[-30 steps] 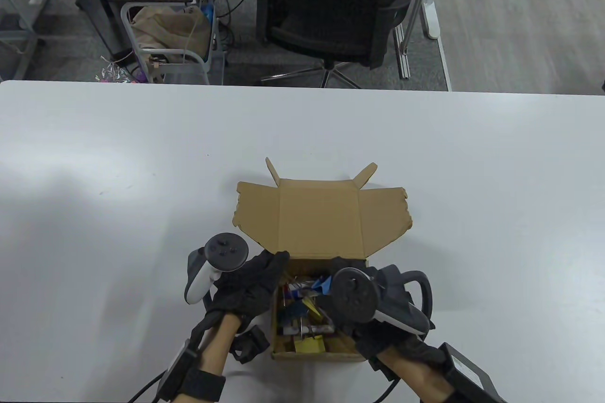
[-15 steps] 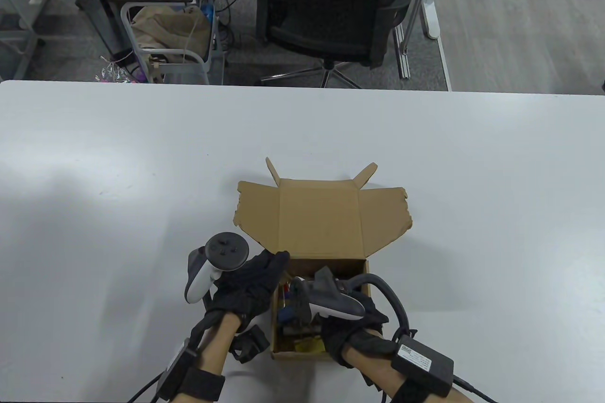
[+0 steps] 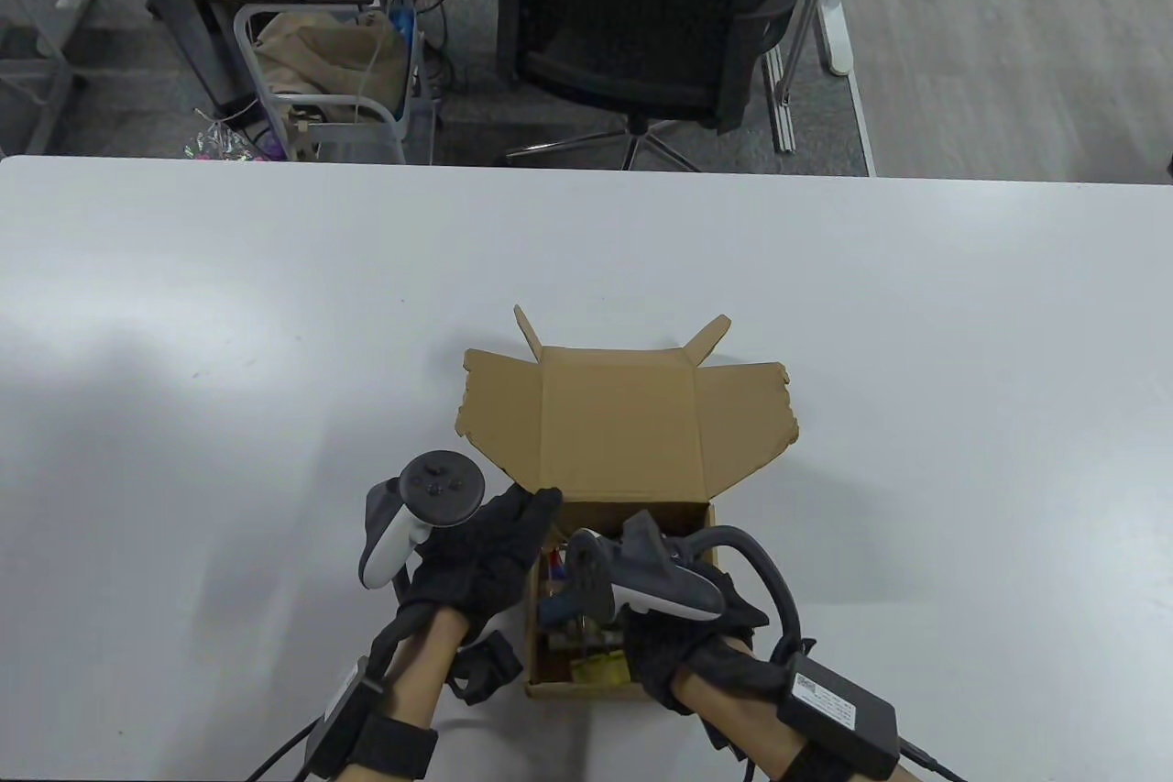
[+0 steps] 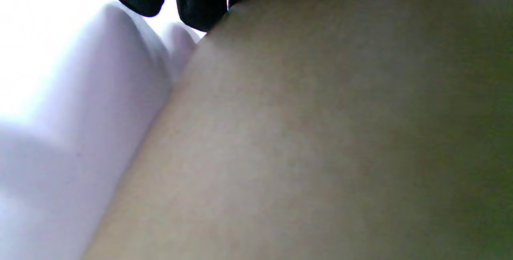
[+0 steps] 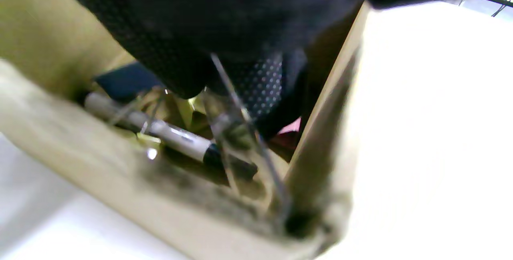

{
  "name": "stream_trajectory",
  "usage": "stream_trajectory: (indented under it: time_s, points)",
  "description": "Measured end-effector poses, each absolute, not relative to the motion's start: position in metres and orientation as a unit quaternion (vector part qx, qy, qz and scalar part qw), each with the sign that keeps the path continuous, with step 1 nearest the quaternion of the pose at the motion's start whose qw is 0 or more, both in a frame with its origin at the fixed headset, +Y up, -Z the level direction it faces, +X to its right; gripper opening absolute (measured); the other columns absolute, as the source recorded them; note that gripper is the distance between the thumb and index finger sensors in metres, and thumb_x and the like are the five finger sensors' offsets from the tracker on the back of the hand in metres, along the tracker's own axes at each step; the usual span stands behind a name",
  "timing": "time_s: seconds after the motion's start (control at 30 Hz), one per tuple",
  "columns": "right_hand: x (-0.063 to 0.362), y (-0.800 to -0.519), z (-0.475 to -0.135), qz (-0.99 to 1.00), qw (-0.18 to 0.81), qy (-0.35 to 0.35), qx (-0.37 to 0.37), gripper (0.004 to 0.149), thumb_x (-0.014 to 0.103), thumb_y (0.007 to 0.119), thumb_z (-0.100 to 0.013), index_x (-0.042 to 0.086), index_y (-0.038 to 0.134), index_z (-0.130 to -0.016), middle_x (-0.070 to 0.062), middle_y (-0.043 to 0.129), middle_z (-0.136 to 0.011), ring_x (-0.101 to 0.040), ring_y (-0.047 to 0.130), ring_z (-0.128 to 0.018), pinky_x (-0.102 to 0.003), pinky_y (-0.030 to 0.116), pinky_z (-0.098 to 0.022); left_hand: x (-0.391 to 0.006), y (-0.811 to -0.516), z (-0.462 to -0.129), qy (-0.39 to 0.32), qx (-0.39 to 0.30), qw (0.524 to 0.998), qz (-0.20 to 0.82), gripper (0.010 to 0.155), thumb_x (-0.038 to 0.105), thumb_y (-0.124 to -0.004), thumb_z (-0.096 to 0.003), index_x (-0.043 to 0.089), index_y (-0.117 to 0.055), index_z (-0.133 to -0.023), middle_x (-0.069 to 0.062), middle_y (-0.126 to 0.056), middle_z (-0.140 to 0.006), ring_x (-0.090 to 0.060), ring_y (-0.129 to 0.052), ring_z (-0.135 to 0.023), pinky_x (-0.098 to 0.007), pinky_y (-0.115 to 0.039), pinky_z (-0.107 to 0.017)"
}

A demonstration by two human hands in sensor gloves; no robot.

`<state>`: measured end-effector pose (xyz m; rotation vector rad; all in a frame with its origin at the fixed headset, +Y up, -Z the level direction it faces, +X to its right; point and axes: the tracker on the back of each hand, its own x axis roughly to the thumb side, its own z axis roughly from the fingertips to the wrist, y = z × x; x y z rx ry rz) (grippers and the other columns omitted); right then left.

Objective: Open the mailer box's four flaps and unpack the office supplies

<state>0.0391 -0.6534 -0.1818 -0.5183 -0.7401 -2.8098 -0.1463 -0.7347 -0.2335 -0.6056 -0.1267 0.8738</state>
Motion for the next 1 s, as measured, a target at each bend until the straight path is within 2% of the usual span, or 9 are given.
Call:
stream_trajectory:
  time_s: [0.27,0.4,0.6,0.77,1.0]
  points:
    - [0.068,-0.611,-0.174,-0.96,0.057,-0.219,-0.164,0.037,0.02,0.088,-0.046,-0.003,0.093,-0.075,-0.026,0.103,-0.05,-0.012,0.094,-0.009,-0.037,0.086,-0.003,-0.147,-0.735,-0.233,-0.059,-0.291,0.857,0.421,0.062,0.062,-0.041,-0.0591,0.033,-0.049,-0.112,0.002,-0.061,-0.121,-0.034,-0.055,-0.116,-0.059,-0.05,-0.083]
    - [0.108,-0.593,-0.178,-0.972,0.033,-0.2,-0.118,0.037,0.018,0.086,-0.046,-0.003,0.092,-0.076,-0.027,0.102,-0.053,-0.015,0.095,-0.013,-0.039,0.087,-0.006,-0.147,-0.735,-0.233,-0.059,-0.29,0.859,0.419,0.062,0.062,-0.041,-0.059,0.032,-0.05,-0.112,0.002,-0.061,-0.121,-0.034,-0.055,-0.116,-0.059,-0.051,-0.083]
    - [0.193,-0.573,-0.203,-0.988,-0.065,-0.142,-0.015,0.038,0.016,0.082,-0.048,-0.001,0.089,-0.081,-0.028,0.1,-0.061,-0.019,0.096,-0.02,-0.042,0.087,-0.011,-0.147,-0.735,-0.233,-0.058,-0.288,0.86,0.417,0.062,0.062,-0.041,-0.0591,0.032,-0.05,-0.112,0.002,-0.061,-0.121,-0.034,-0.056,-0.116,-0.059,-0.051,-0.083]
    - [0.251,-0.58,-0.226,-0.985,-0.11,-0.102,0.082,0.039,0.015,0.08,-0.049,0.002,0.087,-0.085,-0.026,0.099,-0.068,-0.023,0.096,-0.027,-0.046,0.086,-0.017,-0.147,-0.735,-0.233,-0.059,-0.288,0.86,0.418,0.062,0.062,-0.041,-0.0591,0.032,-0.05,-0.112,0.002,-0.061,-0.121,-0.034,-0.056,-0.116,-0.059,-0.051,-0.083]
    - [0.298,-0.633,-0.257,-0.971,-0.129,-0.102,0.174,0.039,0.016,0.079,-0.05,0.005,0.088,-0.087,-0.024,0.099,-0.069,-0.024,0.096,-0.029,-0.047,0.086,-0.02,-0.147,-0.735,-0.233,-0.058,-0.288,0.859,0.418,0.062,0.062,-0.041,-0.0591,0.032,-0.049,-0.112,0.002,-0.061,-0.121,-0.035,-0.056,-0.116,-0.059,-0.051,-0.083]
